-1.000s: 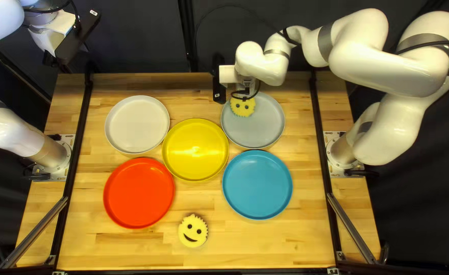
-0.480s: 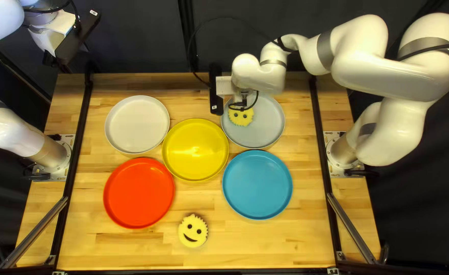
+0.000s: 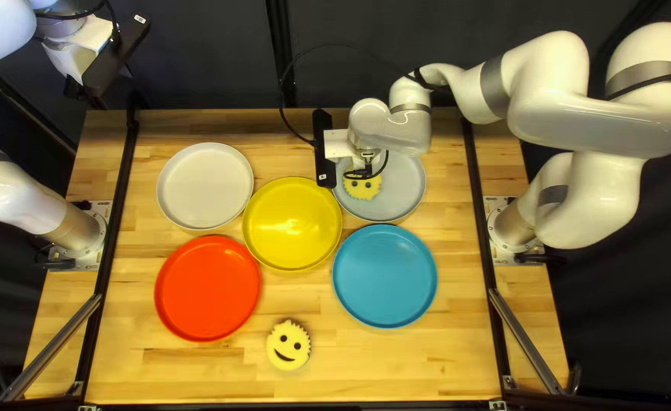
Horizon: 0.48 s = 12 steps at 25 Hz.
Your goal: Pick up sponge and scrub the plate
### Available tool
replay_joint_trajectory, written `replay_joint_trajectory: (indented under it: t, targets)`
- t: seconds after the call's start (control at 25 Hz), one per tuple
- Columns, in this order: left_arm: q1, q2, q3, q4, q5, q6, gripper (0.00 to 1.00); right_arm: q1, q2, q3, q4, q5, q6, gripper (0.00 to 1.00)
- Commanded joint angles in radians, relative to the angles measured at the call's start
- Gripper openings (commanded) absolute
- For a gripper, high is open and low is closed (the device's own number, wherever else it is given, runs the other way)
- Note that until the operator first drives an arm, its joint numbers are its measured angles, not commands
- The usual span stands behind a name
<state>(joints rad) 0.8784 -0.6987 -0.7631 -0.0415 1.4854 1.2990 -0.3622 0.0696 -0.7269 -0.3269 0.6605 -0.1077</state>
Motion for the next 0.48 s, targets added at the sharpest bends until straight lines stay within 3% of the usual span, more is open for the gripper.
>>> replay_joint_trajectory:
  t: [0.04, 0.28, 0.48]
  targets:
    - [0.0, 0.0, 0.0, 0.0, 0.0, 0.0, 1.0, -0.047, 0.032, -0.042, 0.022, 0.018, -0.025, 0.0]
    - [0.0, 0.0, 0.0, 0.0, 0.0, 0.0, 1.0, -0.076, 0.029, -0.043, 0.015, 0.022, -0.01, 0.0]
    - [0.0, 0.0, 0.0, 0.0, 0.0, 0.0, 1.0, -0.018, 0.011, -0.011, -0.001, 0.012, 0.05, 0.0]
